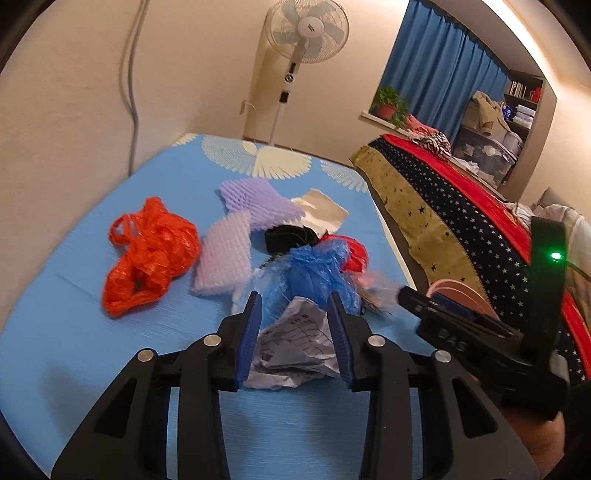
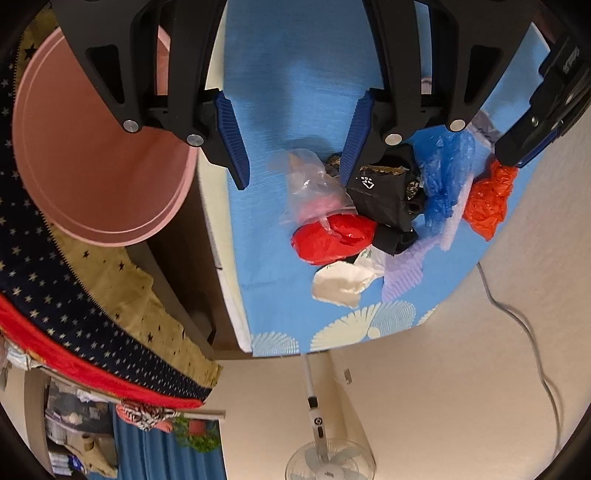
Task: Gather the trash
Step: 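Grasp the crumpled white paper with the left tool while the right tool grasps the clear plastic bag, then carry the white paper and clear bag with both tools over the pink bin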
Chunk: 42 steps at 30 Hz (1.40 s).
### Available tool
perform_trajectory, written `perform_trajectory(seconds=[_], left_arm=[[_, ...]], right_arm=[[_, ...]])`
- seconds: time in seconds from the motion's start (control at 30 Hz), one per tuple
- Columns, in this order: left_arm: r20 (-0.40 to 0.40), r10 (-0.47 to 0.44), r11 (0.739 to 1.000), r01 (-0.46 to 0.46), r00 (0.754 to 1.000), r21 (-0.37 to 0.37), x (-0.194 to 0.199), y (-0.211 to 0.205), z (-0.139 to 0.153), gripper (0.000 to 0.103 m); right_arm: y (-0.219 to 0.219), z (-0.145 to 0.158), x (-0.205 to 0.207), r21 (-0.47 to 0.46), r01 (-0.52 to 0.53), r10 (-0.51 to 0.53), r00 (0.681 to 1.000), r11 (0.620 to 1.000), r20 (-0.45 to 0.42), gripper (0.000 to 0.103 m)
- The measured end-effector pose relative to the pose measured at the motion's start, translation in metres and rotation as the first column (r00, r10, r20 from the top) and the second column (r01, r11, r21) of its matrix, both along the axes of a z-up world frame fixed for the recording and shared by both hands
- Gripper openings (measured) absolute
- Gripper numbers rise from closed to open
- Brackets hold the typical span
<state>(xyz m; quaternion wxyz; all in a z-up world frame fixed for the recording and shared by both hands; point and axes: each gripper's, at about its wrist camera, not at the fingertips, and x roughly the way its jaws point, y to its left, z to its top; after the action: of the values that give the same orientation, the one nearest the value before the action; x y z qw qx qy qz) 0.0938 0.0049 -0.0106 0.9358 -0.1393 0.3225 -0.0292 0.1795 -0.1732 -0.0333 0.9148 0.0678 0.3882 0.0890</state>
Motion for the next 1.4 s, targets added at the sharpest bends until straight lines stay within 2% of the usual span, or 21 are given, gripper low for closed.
perform_trajectory(seconds=[0.1,0.17,0.2,0.27,0.33,0.37,0.5,0.67,0.87,1.23,1.4], left_arm=[[-0.001,-0.006,1.000,0.006,1.000,-0.004,0.001,0.000,0.000,0.034],[-0.012,-0.015,1.000,0.015,1.000,-0.018,0.003,0.001,-0.001,0.027],[-0.017,-0.020,1.000,0.019,1.000,-0.021,0.004,0.000,-0.002,0.024],[-0.021,-0.027,0.999,0.027,0.999,-0.030,0.004,0.000,-0.002,0.018],[-0.027,-0.034,0.999,0.033,0.999,-0.027,0.004,0.000,-0.002,0.008],[-0.030,-0.035,0.999,0.034,0.999,-0.025,0.004,0.001,-0.002,0.006],[-0.018,-0.040,0.999,0.040,0.999,-0.026,0.001,0.003,0.002,0.001],[0.010,-0.040,0.999,0.040,0.999,-0.024,-0.009,0.005,0.012,0.001],[0.064,-0.057,0.998,0.059,0.996,-0.036,-0.026,0.003,0.026,0.000],[0.151,-0.083,0.996,0.088,0.985,-0.031,-0.051,-0.003,0.053,0.000],[0.193,-0.096,0.995,0.098,0.976,-0.002,-0.061,-0.010,0.066,0.000]], right_arm=[[0.003,-0.008,0.006,0.008,-0.007,0.008,1.000,1.000,-0.023,0.049],[0.005,-0.011,0.009,0.009,-0.016,0.016,0.999,1.000,-0.035,0.035],[0.006,-0.012,0.010,0.014,-0.022,0.023,0.999,1.000,-0.040,0.033],[0.007,-0.012,0.009,0.032,-0.036,0.037,0.998,0.999,-0.048,0.020],[0.009,-0.010,0.006,0.028,-0.047,0.048,0.998,0.998,-0.043,0.018],[0.010,-0.008,0.005,0.028,-0.052,0.053,0.998,0.998,-0.042,0.016],[0.009,0.002,-0.004,0.029,-0.058,0.059,0.998,0.998,-0.027,0.014],[0.003,0.017,-0.017,0.031,-0.048,0.048,0.999,0.998,-0.001,0.013],[-0.001,0.039,-0.043,-0.013,-0.041,0.041,0.997,0.999,0.065,0.013],[-0.040,0.075,-0.089,-0.015,0.029,-0.027,0.990,0.999,0.141,0.013],[-0.049,0.088,-0.104,-0.031,0.023,-0.017,0.984,0.999,0.175,0.013]])
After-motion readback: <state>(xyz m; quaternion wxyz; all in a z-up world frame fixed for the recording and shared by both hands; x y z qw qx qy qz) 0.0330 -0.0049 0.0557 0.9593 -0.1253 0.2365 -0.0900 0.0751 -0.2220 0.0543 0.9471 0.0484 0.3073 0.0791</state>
